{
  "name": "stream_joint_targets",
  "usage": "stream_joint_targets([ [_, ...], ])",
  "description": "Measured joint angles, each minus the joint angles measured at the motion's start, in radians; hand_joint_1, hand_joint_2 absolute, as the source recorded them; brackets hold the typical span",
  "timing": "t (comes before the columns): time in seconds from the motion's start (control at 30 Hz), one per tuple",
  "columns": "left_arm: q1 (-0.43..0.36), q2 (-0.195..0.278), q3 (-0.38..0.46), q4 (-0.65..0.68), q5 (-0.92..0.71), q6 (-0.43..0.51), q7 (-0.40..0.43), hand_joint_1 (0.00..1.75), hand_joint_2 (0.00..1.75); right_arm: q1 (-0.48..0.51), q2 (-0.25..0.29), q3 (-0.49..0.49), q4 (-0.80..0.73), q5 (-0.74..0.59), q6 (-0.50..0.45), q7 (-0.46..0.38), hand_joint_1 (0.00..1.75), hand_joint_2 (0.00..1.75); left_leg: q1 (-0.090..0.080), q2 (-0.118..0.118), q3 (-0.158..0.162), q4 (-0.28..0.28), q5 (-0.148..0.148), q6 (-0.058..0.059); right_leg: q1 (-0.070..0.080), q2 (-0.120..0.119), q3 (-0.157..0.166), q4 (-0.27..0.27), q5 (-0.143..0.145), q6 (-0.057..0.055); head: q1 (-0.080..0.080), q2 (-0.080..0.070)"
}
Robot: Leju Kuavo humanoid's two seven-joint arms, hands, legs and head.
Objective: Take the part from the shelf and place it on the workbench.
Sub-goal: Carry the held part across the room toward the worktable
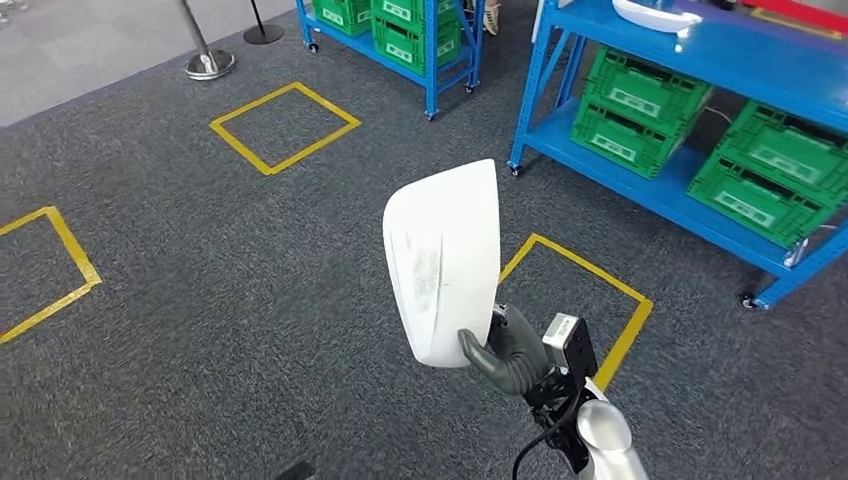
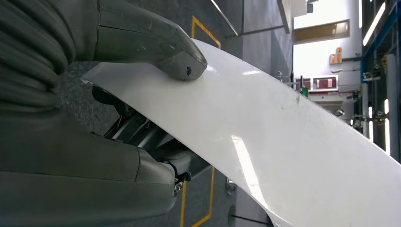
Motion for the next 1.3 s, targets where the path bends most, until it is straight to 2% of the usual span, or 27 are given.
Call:
stream_joint_targets([
  [0.07,0.003,0.001,0.0,0.0,0.012,0.0,-0.006,0.0,1.75,0.0,-0.002,-0.004,-0.001,-0.009,0.0,0.004,1.75,1.75,0.0,-0.024,-0.005,-0.003,0.007,0.016,-0.002,-0.011,0.001,0.001,-0.002,0.012,0.001,0.0],
  [0.13,0.004,0.001,0.001,0.0,0.027,0.0,-0.014,0.0,1.75,0.0,-0.004,-0.008,-0.001,-0.018,0.003,0.001,1.75,1.75,0.002,-0.047,-0.008,-0.007,0.014,0.029,-0.009,0.034,-0.014,0.04,-0.03,0.024,0.002,0.0],
  [0.2,0.004,0.002,0.007,0.0,0.04,0.0,-0.014,0.0,1.75,-0.001,-0.007,-0.013,0.004,-0.025,0.005,-0.006,1.75,1.75,0.004,-0.07,-0.014,-0.009,0.02,0.039,-0.013,0.097,-0.068,0.154,-0.091,0.03,0.005,0.0],
  [0.27,0.009,0.003,0.014,0.0,0.045,0.0,-0.009,0.0,1.75,-0.001,-0.008,-0.016,0.016,-0.03,0.006,-0.009,1.75,1.75,0.002,-0.096,-0.02,-0.007,0.023,0.042,-0.012,0.115,-0.13,0.275,-0.136,0.03,0.007,0.0],
  [0.3,0.013,0.003,0.016,0.0,0.044,0.0,-0.007,0.0,1.75,-0.001,-0.009,-0.017,0.022,-0.03,0.007,-0.009,1.75,1.75,0.002,-0.11,-0.023,-0.005,0.024,0.042,-0.012,0.117,-0.142,0.295,-0.132,0.028,0.007,0.0],
  [0.33,0.018,0.004,0.016,0.001,0.042,0.0,-0.005,0.0,1.75,-0.002,-0.009,-0.017,0.027,-0.031,0.008,-0.01,1.75,1.75,0.001,-0.126,-0.025,-0.004,0.026,0.041,-0.012,0.12,-0.134,0.273,-0.108,0.025,0.007,0.0],
  [0.37,0.022,0.005,0.016,0.001,0.041,0.0,-0.003,0.0,1.75,-0.003,-0.009,-0.017,0.032,-0.031,0.01,-0.011,1.75,1.75,0.002,-0.141,-0.025,-0.002,0.027,0.039,-0.012,0.128,-0.106,0.214,-0.071,0.022,0.007,0.0],
  [0.43,0.025,0.006,0.017,0.001,0.039,0.0,-0.002,0.0,1.75,-0.008,-0.009,-0.017,0.039,-0.032,0.011,-0.016,1.75,1.75,0.002,-0.169,-0.029,0.001,0.031,0.032,-0.015,0.173,-0.04,0.074,-0.013,0.015,0.006,0.0],
  [0.5,0.024,0.007,0.017,0.001,0.04,0.0,-0.006,0.0,1.75,-0.014,-0.01,-0.017,0.048,-0.036,0.009,-0.02,1.75,1.75,0.003,-0.192,-0.037,0.0,0.037,0.019,-0.014,0.198,-0.014,0.014,0.001,0.012,0.006,0.0],
  [0.57,0.026,0.009,0.018,0.0,0.041,0.0,-0.013,0.0,1.75,-0.018,-0.009,-0.017,0.058,-0.041,0.005,-0.021,1.75,1.75,0.006,-0.209,-0.044,-0.006,0.044,0.005,-0.011,0.176,-0.014,0.008,0.007,0.005,0.007,0.0],
  [0.6,0.027,0.01,0.018,0.0,0.042,0.0,-0.014,0.0,1.75,-0.021,-0.009,-0.017,0.062,-0.043,0.004,-0.022,1.75,1.75,0.007,-0.198,-0.049,-0.004,0.043,0.0,-0.011,0.165,-0.013,0.002,0.012,-0.002,0.006,0.0],
  [0.63,0.027,0.012,0.019,0.001,0.042,0.0,-0.014,0.0,1.75,-0.024,-0.009,-0.017,0.066,-0.044,0.003,-0.022,1.75,1.75,0.005,-0.174,-0.059,0.009,0.033,-0.003,-0.013,0.153,-0.011,-0.004,0.017,-0.009,0.006,0.0],
  [0.7,0.023,0.012,0.019,0.001,0.042,0.0,-0.014,0.0,1.75,-0.029,-0.008,-0.018,0.072,-0.044,0.001,-0.023,1.75,1.75,0.004,-0.105,-0.102,0.1,-0.025,-0.01,-0.011,0.125,-0.01,-0.011,0.022,-0.019,0.005,0.0],
  [0.73,0.021,0.012,0.019,0.0,0.042,0.0,-0.013,0.0,1.75,-0.029,-0.008,-0.018,0.076,-0.041,-0.001,-0.024,1.75,1.75,0.005,-0.085,-0.13,0.165,-0.06,-0.014,-0.01,0.11,-0.011,-0.011,0.022,-0.022,0.004,0.0],
  [0.77,0.019,0.013,0.019,0.0,0.04,0.0,-0.01,0.0,1.75,-0.029,-0.008,-0.019,0.08,-0.037,-0.006,-0.024,1.75,1.75,0.006,-0.076,-0.156,0.225,-0.087,-0.018,-0.008,0.094,-0.012,-0.011,0.022,-0.023,0.004,0.0],
  [0.8,0.019,0.013,0.019,0.0,0.037,0.0,-0.006,0.0,1.75,-0.028,-0.009,-0.02,0.084,-0.031,-0.012,-0.025,1.75,1.75,0.008,-0.072,-0.167,0.258,-0.097,-0.022,-0.008,0.08,-0.013,-0.01,0.021,-0.023,0.004,0.0],
  [0.83,0.019,0.014,0.019,0.0,0.033,0.0,-0.002,0.0,1.75,-0.028,-0.009,-0.02,0.086,-0.026,-0.019,-0.027,1.75,1.75,0.01,-0.07,-0.163,0.259,-0.09,-0.025,-0.008,0.066,-0.015,-0.01,0.021,-0.023,0.004,0.0],
  [0.9,0.017,0.017,0.019,0.0,0.025,0.0,-0.003,0.0,1.75,-0.029,-0.009,-0.021,0.087,-0.02,-0.034,-0.033,1.75,1.75,0.015,-0.049,-0.096,0.152,-0.037,-0.03,-0.01,0.04,-0.016,-0.003,0.017,-0.017,0.004,0.0],
  [0.97,0.008,0.018,0.019,-0.003,0.022,0.0,-0.015,0.0,1.75,-0.028,-0.009,-0.024,0.087,-0.021,-0.043,-0.037,1.75,1.75,0.015,-0.007,-0.03,0.04,0.0,-0.026,-0.008,0.017,-0.017,0.009,0.009,-0.005,0.004,0.0],
  [1.0,0.003,0.018,0.019,-0.004,0.019,0.0,-0.02,0.0,1.75,-0.027,-0.009,-0.027,0.087,-0.024,-0.044,-0.039,1.75,1.75,0.014,0.006,-0.018,0.018,0.003,-0.018,-0.005,0.008,-0.016,0.013,0.005,0.001,0.004,0.0],
  [1.03,-0.001,0.018,0.019,-0.005,0.014,0.0,-0.024,0.0,1.75,-0.024,-0.009,-0.03,0.087,-0.028,-0.044,-0.042,1.75,1.75,0.011,0.009,-0.019,0.017,0.001,-0.009,-0.002,-0.001,-0.014,0.015,0.002,0.007,0.004,0.0],
  [1.1,-0.004,0.022,0.018,-0.006,0.001,0.0,-0.029,0.0,1.75,-0.011,-0.009,-0.036,0.087,-0.037,-0.041,-0.048,1.75,1.75,0.011,-0.013,-0.021,0.017,0.004,0.008,-0.004,-0.011,-0.009,0.016,-0.004,0.019,0.006,0.0],
  [1.13,-0.003,0.023,0.017,-0.006,-0.004,0.0,-0.031,0.0,1.75,-0.004,-0.009,-0.04,0.087,-0.04,-0.04,-0.051,1.75,1.75,0.012,-0.024,-0.021,0.015,0.006,0.014,-0.007,0.004,-0.009,0.024,-0.012,0.025,0.007,0.0],
  [1.17,-0.001,0.025,0.017,-0.006,-0.007,0.0,-0.032,0.0,1.75,0.003,-0.009,-0.044,0.087,-0.041,-0.039,-0.054,1.75,1.75,0.013,-0.036,-0.022,0.014,0.008,0.021,-0.011,0.033,-0.02,0.051,-0.032,0.03,0.008,0.0],
  [1.23,-0.001,0.026,0.017,-0.007,-0.009,0.0,-0.034,0.0,1.75,0.016,-0.01,-0.05,0.087,-0.042,-0.037,-0.056,1.75,1.75,0.013,-0.061,-0.026,0.013,0.012,0.03,-0.014,0.097,-0.073,0.163,-0.092,0.035,0.011,0.0],
  [1.27,-0.002,0.027,0.016,-0.008,-0.009,0.0,-0.035,0.0,1.75,0.023,-0.011,-0.053,0.087,-0.042,-0.037,-0.057,1.75,1.75,0.012,-0.076,-0.028,0.013,0.014,0.033,-0.014,0.112,-0.11,0.233,-0.121,0.034,0.012,0.0],
  [1.3,-0.001,0.027,0.016,-0.008,-0.009,0.0,-0.032,0.0,1.75,0.029,-0.011,-0.056,0.087,-0.041,-0.036,-0.056,1.75,1.75,0.009,-0.091,-0.03,0.013,0.015,0.035,-0.012,0.116,-0.138,0.283,-0.133,0.031,0.012,0.0],
])
